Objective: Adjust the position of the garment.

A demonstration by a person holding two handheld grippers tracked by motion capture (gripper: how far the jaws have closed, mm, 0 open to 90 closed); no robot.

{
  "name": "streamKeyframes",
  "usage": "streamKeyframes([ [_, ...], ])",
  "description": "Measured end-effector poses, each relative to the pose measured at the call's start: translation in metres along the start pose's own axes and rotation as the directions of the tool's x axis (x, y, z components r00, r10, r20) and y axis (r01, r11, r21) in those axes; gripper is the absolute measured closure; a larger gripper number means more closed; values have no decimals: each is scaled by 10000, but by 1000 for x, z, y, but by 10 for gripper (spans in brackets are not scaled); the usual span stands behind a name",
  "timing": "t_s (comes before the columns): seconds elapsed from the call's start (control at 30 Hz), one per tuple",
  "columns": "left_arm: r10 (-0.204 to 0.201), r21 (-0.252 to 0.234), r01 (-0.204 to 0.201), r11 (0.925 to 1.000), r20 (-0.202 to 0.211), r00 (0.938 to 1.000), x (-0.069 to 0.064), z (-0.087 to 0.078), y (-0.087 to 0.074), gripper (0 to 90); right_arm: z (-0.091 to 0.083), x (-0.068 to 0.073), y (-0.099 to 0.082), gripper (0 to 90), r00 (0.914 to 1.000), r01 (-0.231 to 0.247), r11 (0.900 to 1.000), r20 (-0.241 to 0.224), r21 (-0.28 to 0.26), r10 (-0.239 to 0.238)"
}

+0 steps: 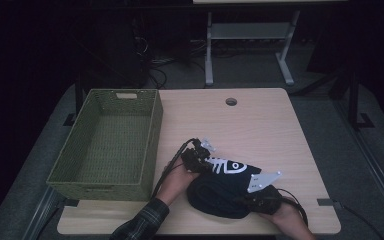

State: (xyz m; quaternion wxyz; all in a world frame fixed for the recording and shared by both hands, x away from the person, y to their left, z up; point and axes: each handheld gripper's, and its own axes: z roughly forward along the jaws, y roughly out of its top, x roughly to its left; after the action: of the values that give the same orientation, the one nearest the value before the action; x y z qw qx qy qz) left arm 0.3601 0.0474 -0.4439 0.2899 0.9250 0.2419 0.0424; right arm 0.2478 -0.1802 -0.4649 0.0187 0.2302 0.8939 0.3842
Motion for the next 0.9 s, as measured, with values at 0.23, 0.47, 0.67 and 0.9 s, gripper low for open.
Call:
streamKeyframes([
  [0.23,71,-25,-71,10000,63,10000,0,-2,3,900,7,9,5,897,9995,224,9997,-203,-14,-224],
  [0.47,-536,-871,593,9944,666,9963,2,-25,1,836,-11,5,3,769,10000,-86,9977,-56,-678,82],
  [0.67,-692,-1019,770,9918,779,9946,-3,-46,-3,695,-31,0,-5,650,9970,-288,9933,688,-1120,367],
  [0.9,-1187,-830,1219,9891,430,9920,-7,-56,-20,454,-54,-11,-18,470,9796,-788,9846,1708,-1558,1054],
])
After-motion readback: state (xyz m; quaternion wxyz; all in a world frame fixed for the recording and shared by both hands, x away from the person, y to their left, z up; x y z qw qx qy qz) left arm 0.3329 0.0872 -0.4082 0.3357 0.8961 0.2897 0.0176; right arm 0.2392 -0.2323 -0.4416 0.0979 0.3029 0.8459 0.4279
